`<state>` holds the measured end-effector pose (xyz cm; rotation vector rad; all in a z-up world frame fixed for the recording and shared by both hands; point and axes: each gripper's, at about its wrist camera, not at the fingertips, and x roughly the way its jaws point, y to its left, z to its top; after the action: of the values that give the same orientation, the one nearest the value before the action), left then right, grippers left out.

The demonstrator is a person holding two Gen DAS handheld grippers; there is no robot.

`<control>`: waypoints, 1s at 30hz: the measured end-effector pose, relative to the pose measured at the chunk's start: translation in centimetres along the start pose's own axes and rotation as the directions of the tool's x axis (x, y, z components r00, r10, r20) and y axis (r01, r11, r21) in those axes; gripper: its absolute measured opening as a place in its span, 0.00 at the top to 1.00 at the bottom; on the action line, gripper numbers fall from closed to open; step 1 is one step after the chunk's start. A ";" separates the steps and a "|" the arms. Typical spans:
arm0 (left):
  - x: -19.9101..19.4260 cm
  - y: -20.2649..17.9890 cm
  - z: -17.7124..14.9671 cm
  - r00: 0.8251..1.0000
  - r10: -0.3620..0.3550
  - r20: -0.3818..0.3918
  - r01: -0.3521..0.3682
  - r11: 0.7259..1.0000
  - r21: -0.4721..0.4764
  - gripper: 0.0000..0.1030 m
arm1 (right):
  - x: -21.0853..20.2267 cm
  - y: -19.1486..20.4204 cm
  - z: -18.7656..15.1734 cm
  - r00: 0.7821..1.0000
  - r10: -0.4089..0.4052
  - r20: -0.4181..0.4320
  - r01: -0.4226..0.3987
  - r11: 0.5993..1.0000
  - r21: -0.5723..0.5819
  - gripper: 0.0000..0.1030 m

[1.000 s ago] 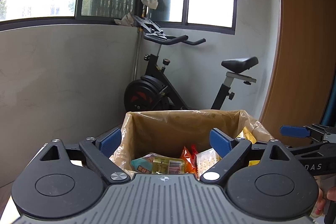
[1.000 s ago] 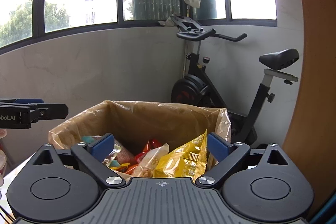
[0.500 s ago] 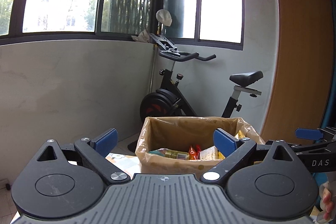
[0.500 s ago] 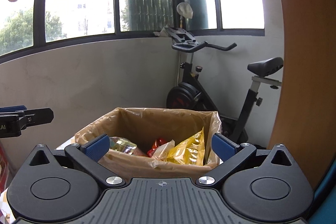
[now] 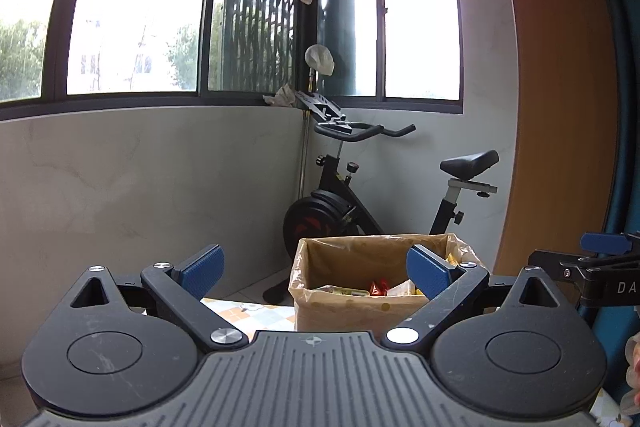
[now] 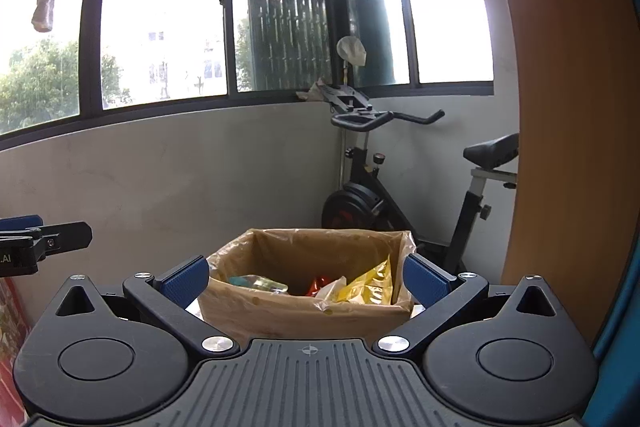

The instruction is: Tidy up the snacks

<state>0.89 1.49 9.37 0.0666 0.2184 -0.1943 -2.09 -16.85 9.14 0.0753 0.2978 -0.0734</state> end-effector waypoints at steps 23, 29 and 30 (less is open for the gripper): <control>-1.0 1.1 -0.5 1.000 -0.008 0.015 0.008 1.000 0.001 0.04 | -0.3 0.0 0.0 1.000 -0.007 -0.022 0.007 1.000 0.008 0.00; -1.0 1.0 -0.4 1.000 0.004 0.008 -0.004 1.000 -0.003 0.04 | -0.3 0.1 -0.1 1.000 -0.001 -0.025 0.001 1.000 -0.001 0.00; -1.0 1.0 -0.4 1.000 0.004 0.007 -0.004 1.000 -0.005 0.04 | -0.2 0.1 -0.2 1.000 -0.001 -0.026 0.001 1.000 -0.001 0.00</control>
<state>0.03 2.67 9.24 0.0613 0.2116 -0.1900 -2.36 -16.69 9.07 0.0748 0.3240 -0.0734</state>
